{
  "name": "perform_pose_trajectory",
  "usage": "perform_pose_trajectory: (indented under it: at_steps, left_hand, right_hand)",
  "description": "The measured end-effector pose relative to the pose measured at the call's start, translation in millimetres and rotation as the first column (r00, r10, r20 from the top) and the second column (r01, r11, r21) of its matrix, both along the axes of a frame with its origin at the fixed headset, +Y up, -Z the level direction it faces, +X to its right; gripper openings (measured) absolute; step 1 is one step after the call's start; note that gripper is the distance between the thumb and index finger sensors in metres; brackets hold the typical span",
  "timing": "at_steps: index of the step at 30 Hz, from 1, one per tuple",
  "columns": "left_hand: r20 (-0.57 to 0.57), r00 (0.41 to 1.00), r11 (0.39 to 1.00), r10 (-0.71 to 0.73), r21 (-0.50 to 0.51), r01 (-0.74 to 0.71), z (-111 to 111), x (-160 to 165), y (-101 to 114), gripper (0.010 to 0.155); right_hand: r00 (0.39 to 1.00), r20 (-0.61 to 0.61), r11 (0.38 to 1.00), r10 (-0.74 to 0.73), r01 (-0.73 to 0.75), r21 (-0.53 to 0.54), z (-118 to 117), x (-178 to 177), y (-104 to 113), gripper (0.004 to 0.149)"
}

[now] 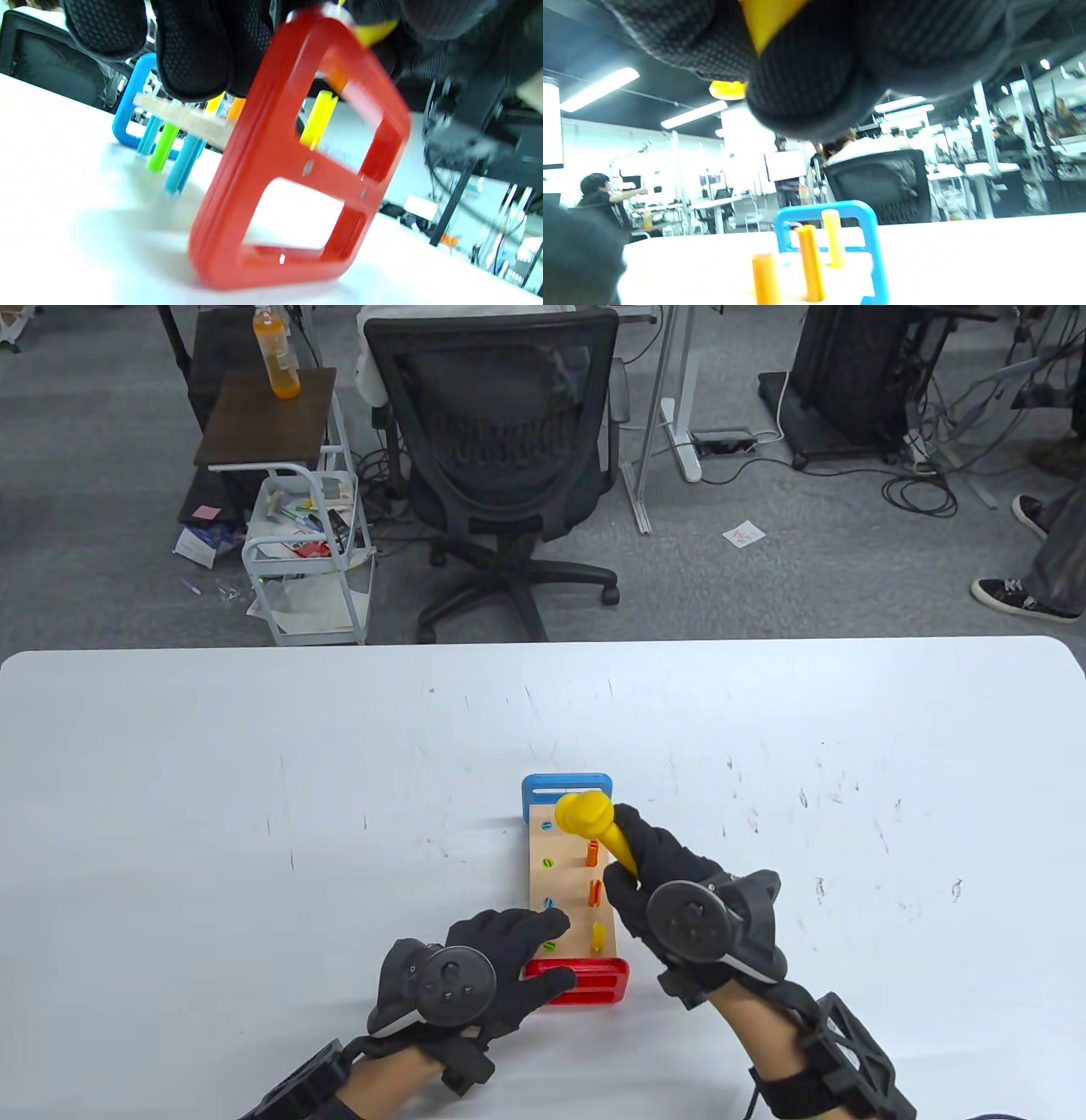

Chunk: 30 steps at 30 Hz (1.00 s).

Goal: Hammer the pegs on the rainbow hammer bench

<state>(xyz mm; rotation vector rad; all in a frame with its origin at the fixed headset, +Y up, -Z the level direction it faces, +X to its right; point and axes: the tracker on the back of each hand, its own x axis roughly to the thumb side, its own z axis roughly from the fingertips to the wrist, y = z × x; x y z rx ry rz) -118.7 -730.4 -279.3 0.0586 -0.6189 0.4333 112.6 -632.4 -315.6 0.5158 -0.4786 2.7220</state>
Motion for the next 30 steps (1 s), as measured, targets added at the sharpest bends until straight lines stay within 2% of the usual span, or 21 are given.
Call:
perform_pose_trajectory:
  at_steps: [2, 4, 6, 8, 10, 13, 14, 21, 24, 30]
  left_hand:
    - [0.001, 0.999, 0.999, -0.044, 0.003, 0.044, -3, 4, -5, 0.068]
    - [0.012, 0.999, 0.998, -0.043, 0.049, 0.042, -6, 6, -8, 0.065]
    - [0.017, 0.999, 0.999, -0.030, 0.044, 0.029, -9, 7, -8, 0.063]
    - [0.024, 1.000, 0.999, -0.008, 0.032, 0.007, -10, 6, -11, 0.063]
    - [0.031, 0.999, 1.000, 0.011, 0.026, -0.012, -12, 7, -13, 0.063]
    - [0.035, 0.999, 0.999, 0.040, 0.008, -0.041, -14, 8, -16, 0.059]
    - [0.042, 0.997, 0.998, 0.058, -0.011, -0.058, -16, 8, -17, 0.059]
    - [0.049, 0.994, 0.995, 0.093, -0.040, -0.091, -18, 8, -21, 0.062]
    - [0.047, 0.994, 0.995, 0.095, -0.040, -0.093, -18, 8, -21, 0.061]
    - [0.054, 0.994, 0.994, 0.099, -0.048, -0.097, -19, 8, -22, 0.060]
  right_hand:
    - [1.000, 0.017, 1.000, -0.024, 0.024, 0.016, -9, 3, 3, 0.061]
    - [0.999, 0.052, 0.999, -0.003, 0.001, 0.034, -19, 6, 6, 0.061]
    - [0.996, 0.088, 0.993, 0.011, -0.021, 0.112, -26, 9, 8, 0.061]
    - [0.988, 0.132, 0.978, 0.082, -0.105, 0.181, -29, 9, 8, 0.061]
    - [0.986, 0.145, 0.966, 0.083, -0.115, 0.230, -32, 8, 2, 0.061]
    - [0.992, 0.128, 0.969, -0.001, -0.030, 0.245, -36, 9, -9, 0.061]
    - [0.994, 0.107, 0.976, -0.007, -0.017, 0.218, -40, 9, -11, 0.061]
    - [0.992, 0.012, 0.969, -0.127, 0.121, 0.215, -45, 4, -17, 0.061]
    - [0.992, -0.002, 0.959, -0.124, 0.121, 0.256, -44, 5, -21, 0.063]
    - [0.972, -0.028, 0.924, -0.232, 0.229, 0.305, -43, 15, -33, 0.064]
